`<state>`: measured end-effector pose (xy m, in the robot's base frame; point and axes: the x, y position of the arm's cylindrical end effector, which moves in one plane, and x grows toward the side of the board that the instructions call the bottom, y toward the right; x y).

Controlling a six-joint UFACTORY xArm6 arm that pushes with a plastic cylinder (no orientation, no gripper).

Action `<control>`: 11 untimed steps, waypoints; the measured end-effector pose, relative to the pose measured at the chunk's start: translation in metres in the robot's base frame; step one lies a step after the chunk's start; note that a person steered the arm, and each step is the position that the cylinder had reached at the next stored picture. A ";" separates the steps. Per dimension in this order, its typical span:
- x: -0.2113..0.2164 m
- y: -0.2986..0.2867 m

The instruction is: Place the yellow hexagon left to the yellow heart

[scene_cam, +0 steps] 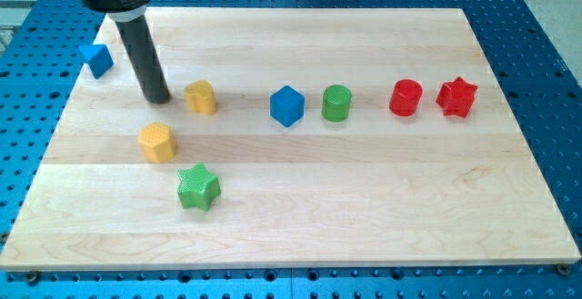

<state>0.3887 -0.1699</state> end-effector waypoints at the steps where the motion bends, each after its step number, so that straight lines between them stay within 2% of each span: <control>1: 0.021 0.065; 2: 0.016 0.062; 4: 0.074 -0.069; 5: 0.129 -0.054; 7: 0.115 0.008; 9: 0.080 0.012; 11: 0.070 0.017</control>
<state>0.4588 -0.1531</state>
